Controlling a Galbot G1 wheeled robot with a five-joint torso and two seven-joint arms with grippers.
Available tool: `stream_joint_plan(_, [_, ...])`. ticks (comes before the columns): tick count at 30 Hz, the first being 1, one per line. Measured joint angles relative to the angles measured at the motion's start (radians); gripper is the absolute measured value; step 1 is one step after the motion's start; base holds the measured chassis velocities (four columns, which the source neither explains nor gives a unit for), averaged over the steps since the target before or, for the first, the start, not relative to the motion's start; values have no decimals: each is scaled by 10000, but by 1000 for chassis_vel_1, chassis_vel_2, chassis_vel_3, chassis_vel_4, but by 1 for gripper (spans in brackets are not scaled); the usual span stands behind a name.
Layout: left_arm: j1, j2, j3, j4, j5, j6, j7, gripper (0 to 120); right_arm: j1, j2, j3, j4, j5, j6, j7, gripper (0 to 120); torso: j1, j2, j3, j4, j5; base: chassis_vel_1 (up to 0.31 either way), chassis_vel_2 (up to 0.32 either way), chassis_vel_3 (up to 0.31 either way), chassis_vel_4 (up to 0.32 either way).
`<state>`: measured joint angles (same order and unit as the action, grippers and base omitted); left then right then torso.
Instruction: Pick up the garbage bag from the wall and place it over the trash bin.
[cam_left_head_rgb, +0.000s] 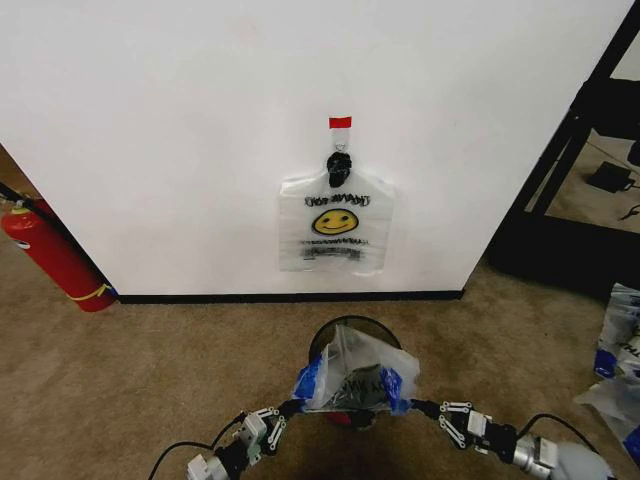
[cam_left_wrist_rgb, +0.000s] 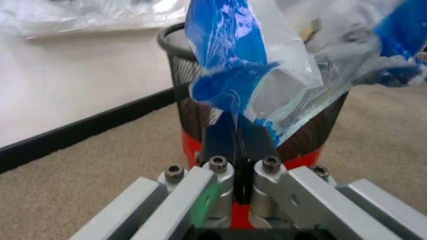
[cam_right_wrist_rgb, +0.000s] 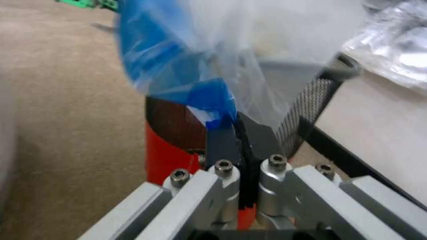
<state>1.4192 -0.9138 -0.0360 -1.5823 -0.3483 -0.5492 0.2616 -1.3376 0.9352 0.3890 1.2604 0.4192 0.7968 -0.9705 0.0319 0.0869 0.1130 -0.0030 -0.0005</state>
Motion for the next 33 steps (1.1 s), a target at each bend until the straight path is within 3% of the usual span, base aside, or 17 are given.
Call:
stream_joint_plan(8, [218, 38, -26, -177, 24, -101, 170, 0, -21, 65, -93, -181, 111, 165, 256, 0, 0, 0, 0, 0, 6, 0, 0, 0, 0])
stream_joint_plan(15, [303, 42, -30, -407, 188, -239, 330, 0, -443, -156, -164, 195, 1308, 175, 951, 0, 0, 1, 0, 0, 6, 0, 0, 0, 0])
stream_joint_plan(20, [173, -136, 7, -241, 389, -212, 320, 0, -709, -159, -251, 221, 2131, -84, 1968, 0, 0, 1, 0, -2, 5, 0, 0, 0, 0])
stream_joint_plan(33, [428, -133, -126, -367, 643, -226, 235, 0, -1225, -72, -593, 675, 3199, -690, 2811, 0, 0, 1, -1, -1, 4, 0, 0, 0, 0])
